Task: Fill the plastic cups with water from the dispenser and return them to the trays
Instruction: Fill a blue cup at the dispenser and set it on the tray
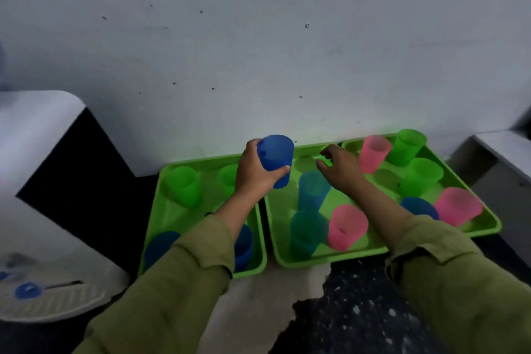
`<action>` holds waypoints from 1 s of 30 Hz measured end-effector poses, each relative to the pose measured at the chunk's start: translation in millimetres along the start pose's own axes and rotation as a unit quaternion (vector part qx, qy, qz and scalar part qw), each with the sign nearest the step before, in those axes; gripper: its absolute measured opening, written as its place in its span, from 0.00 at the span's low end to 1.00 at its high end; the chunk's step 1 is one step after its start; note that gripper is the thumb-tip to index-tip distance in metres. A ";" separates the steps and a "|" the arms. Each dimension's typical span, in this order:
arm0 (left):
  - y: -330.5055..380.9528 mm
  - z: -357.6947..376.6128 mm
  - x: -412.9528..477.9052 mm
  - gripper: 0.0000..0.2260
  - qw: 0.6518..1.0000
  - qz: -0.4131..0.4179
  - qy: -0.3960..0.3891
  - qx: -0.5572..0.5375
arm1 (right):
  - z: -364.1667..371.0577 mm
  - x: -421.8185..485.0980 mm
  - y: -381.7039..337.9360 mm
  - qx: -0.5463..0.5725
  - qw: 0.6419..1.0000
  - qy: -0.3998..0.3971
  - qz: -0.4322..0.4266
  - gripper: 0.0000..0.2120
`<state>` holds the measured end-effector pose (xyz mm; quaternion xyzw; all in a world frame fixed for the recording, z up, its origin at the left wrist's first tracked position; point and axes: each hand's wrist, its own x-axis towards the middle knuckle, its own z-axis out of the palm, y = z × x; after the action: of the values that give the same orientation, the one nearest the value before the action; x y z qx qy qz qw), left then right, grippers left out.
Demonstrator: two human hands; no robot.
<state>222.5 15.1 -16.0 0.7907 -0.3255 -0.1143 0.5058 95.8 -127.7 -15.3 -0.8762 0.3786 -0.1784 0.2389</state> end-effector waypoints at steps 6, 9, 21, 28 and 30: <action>-15.2 55.9 37.8 0.34 0.999 -0.045 -0.010 0.029 | 10.8 16.0 44.4 0.035 0.999 -0.024 0.002 0.17; -26.3 71.0 53.0 0.34 0.997 -0.063 -0.015 0.043 | 18.9 19.0 58.1 0.047 0.998 -0.041 0.000 0.17; -66.7 107.7 76.3 0.35 0.991 -0.107 -0.021 0.073 | 41.7 28.1 83.3 0.088 0.994 -0.064 0.006 0.15; -73.4 104.7 75.1 0.38 0.988 -0.126 -0.038 0.079 | 41.5 30.8 88.2 0.092 0.993 -0.073 0.011 0.15; -72.4 100.9 71.2 0.39 0.987 -0.124 -0.049 0.087 | 38.5 28.9 86.2 0.097 0.993 -0.073 0.010 0.15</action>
<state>254.1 -82.9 -115.3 0.8592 -0.2582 -0.1861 0.4006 83.8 -190.0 -90.8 -0.8558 0.3496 -0.1475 0.3517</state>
